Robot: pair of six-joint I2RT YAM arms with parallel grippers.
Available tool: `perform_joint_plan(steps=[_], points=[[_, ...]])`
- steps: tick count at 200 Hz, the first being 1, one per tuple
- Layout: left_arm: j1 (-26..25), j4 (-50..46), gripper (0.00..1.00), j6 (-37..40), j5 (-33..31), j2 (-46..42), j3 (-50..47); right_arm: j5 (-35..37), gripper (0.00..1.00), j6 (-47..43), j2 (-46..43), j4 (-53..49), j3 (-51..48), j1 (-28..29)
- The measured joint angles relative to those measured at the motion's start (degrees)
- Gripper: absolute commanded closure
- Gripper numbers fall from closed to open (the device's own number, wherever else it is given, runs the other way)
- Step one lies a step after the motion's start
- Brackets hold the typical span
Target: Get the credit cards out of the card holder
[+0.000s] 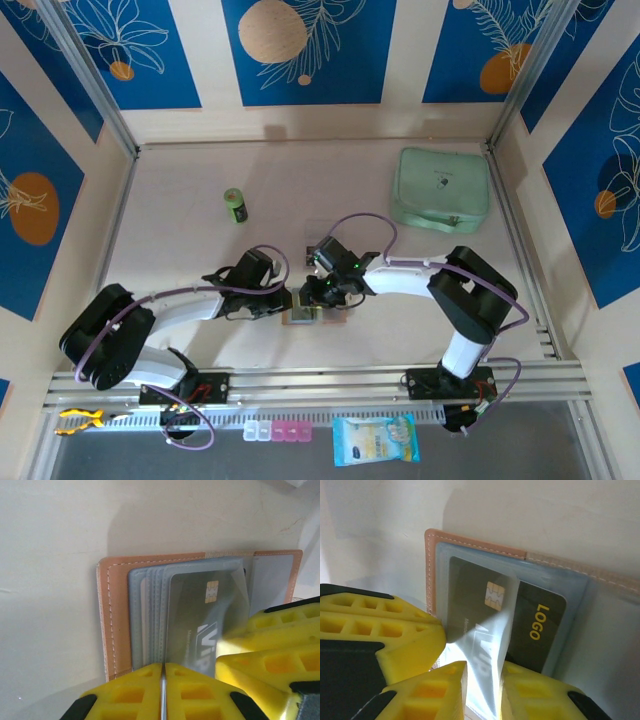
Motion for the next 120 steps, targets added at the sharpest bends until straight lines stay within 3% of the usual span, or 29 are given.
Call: perform_joint_plan(steps=[120], points=[[0.0,0.2,0.9,0.0,0.2,-0.1,-0.3,1.6,0.77,-0.9,-0.3,-3.5,0.3,-0.1]])
